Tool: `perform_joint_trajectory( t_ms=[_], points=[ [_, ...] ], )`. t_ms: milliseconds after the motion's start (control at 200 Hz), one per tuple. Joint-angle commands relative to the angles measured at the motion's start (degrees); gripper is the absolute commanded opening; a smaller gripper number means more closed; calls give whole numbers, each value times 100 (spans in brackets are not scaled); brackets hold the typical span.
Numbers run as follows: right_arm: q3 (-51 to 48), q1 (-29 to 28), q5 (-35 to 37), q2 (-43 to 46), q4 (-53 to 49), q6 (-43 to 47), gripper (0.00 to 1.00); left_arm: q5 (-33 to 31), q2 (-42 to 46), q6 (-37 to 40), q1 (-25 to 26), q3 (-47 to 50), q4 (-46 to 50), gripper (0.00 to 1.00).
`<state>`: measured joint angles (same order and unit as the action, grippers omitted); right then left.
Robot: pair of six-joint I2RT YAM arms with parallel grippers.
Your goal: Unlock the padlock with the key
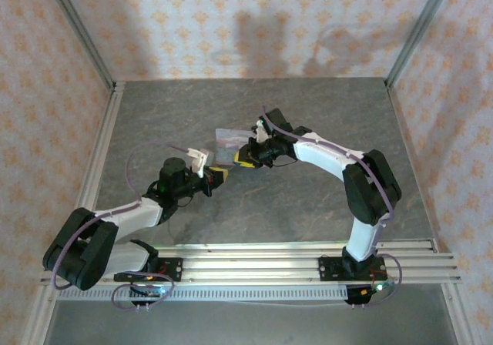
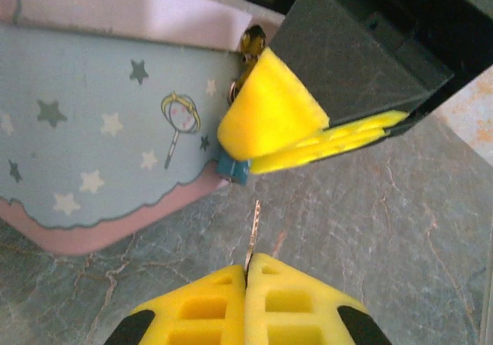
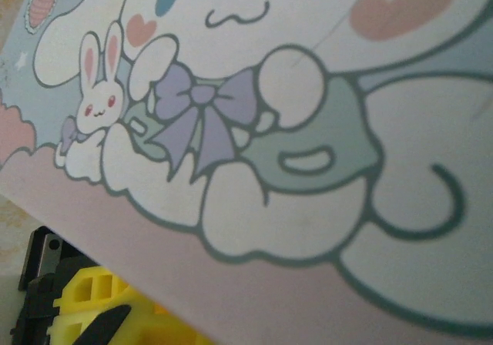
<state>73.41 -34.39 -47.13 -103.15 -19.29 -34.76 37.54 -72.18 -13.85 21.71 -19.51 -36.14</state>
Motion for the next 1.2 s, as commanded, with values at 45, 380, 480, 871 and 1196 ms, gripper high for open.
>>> perform_joint_trajectory(
  t_ms=[45,380,480,871,1196],
  points=[
    [182,28,-253,303,388,-239,0,230,-230,-388,-155,-135,-627,0],
    [26,89,-191,372,607,-435,0,679,-687,-836,-348,-98,-1211,0],
    [7,91,-211,388,615,-452,0,728,-744,-874,-352,-110,-1323,0],
    [-19,91,-291,388,710,-516,0,755,-1014,-943,-352,-247,-1471,0],
    [-37,89,-329,366,714,-532,0,702,-1140,-997,-352,-334,-1589,0]
  ],
)
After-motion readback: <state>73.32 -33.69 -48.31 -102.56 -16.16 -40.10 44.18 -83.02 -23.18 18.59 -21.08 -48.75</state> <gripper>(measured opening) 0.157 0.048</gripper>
